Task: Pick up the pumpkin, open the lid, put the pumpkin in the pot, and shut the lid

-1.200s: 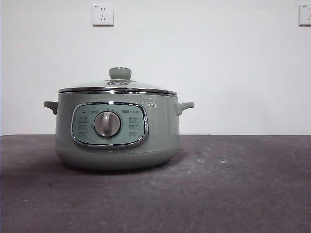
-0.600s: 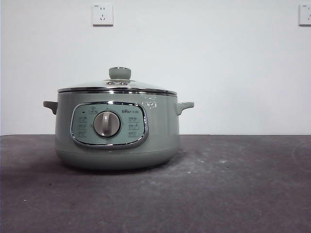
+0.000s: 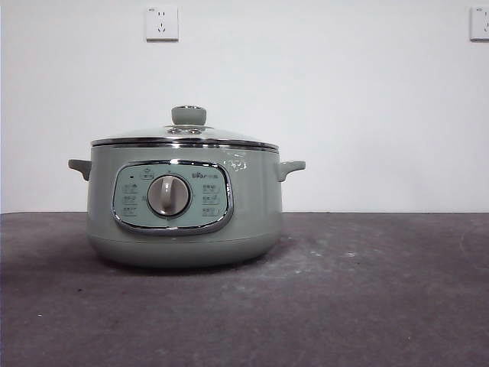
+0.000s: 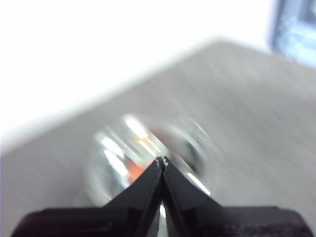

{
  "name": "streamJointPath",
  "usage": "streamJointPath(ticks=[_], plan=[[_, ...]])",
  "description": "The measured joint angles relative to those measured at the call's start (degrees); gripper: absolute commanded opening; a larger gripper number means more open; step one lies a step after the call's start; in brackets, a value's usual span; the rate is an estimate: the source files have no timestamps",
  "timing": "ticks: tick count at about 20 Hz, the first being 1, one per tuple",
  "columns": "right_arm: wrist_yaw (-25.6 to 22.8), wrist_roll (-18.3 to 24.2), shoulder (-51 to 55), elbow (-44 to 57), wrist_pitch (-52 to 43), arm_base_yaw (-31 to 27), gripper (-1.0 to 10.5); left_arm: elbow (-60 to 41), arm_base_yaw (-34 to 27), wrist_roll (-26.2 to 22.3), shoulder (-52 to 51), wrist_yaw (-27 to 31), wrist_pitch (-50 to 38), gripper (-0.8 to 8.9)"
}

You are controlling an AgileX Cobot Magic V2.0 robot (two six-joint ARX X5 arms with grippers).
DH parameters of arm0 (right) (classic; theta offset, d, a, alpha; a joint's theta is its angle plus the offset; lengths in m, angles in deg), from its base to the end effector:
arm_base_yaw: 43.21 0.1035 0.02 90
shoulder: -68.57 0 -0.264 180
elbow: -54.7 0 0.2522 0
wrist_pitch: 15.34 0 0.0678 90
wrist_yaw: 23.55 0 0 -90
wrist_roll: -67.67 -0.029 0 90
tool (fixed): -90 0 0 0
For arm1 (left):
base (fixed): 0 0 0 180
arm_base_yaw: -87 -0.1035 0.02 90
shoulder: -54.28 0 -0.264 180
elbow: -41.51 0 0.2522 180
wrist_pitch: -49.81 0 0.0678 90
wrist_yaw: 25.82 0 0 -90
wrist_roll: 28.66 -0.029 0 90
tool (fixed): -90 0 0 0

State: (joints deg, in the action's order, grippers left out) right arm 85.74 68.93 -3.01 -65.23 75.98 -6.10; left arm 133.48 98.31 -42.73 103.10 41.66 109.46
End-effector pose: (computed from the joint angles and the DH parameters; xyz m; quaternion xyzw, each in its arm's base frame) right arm 0.1328 0.1125 0.4776 -0.0657 0.3570 0.4437 0.8194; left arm 0.1163 -0.0346 0.4478 0.1021 0.1065 -0.3033 0.9414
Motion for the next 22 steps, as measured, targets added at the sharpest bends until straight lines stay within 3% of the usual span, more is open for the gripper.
streamJointPath(ticks=[5,10,15,22], plan=[[0.02,0.00,0.00,0.00,0.00,0.00,0.0,-22.43,-7.85,0.02,-14.56,1.51,-29.83,-0.04],[0.02,0.00,0.00,0.00,0.00,0.00,0.0,-48.59,-9.55,3.10,-28.13,12.46,-47.71,-0.04],[0.02,0.00,0.04,0.00,0.00,0.00,0.0,-64.78,-9.70,5.70,-37.79,18.91,-50.27,-0.03],[0.02,0.00,0.07,0.00,0.00,0.00,0.0,-74.86,-9.70,7.74,-43.93,19.41,-49.18,-0.04]])
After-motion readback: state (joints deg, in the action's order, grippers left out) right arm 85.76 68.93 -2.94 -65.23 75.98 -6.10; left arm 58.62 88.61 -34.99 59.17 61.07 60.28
